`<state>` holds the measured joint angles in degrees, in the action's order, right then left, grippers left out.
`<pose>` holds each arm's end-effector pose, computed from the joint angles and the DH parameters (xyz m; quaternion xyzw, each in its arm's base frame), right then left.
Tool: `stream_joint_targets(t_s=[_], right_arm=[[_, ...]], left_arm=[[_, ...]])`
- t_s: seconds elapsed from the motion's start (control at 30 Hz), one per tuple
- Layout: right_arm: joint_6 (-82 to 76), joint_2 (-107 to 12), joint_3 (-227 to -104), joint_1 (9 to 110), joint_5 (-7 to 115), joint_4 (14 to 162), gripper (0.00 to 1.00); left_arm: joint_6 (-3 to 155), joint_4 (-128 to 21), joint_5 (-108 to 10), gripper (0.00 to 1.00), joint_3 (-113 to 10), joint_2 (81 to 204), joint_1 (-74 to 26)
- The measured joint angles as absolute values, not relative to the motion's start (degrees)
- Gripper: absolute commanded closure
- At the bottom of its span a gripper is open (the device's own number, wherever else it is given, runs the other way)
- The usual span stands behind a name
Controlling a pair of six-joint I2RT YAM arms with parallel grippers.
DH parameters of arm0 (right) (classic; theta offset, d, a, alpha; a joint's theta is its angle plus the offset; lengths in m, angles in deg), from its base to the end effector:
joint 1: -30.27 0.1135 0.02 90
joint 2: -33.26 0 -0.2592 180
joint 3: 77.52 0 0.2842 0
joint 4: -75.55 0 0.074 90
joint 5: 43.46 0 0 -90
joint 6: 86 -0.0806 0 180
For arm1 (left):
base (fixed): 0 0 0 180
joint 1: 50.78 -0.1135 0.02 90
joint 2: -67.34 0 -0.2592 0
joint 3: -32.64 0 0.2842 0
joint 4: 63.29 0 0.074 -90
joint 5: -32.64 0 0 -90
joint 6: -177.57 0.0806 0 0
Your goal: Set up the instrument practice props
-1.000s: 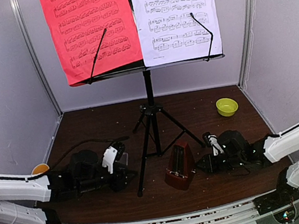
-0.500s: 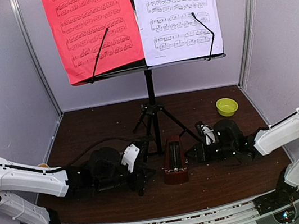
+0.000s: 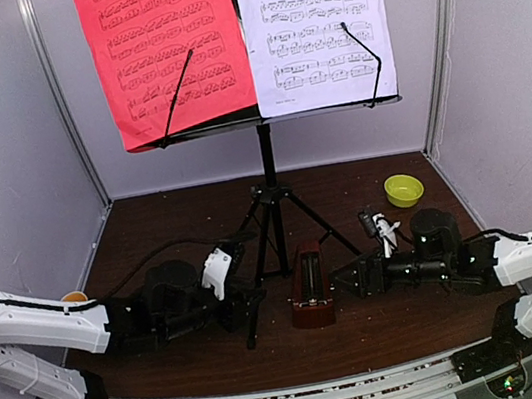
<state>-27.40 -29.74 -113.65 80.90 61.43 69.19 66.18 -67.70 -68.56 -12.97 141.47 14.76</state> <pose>0.1731 0.2436 0.1628 -0.2089 0.7910 0.4512 0.3565 0.1544 -0.3017 0.1646 0.2647 0.7939 -0.3129 0.4492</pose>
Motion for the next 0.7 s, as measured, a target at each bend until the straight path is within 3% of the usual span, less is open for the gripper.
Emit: stream_joint_targets(t_s=[0.37,0.7], right_arm=[[-25.94,-34.64,-121.87,86.8,52.67,74.91,0.06],[-26.07,-38.61,-124.38,87.89,49.24,75.4,0.22]], left_arm=[[66.18,-67.81,-68.85,0.57,-12.97,141.84,14.56],[66.16,-67.81,-69.11,0.57,-12.93,141.75,14.56]])
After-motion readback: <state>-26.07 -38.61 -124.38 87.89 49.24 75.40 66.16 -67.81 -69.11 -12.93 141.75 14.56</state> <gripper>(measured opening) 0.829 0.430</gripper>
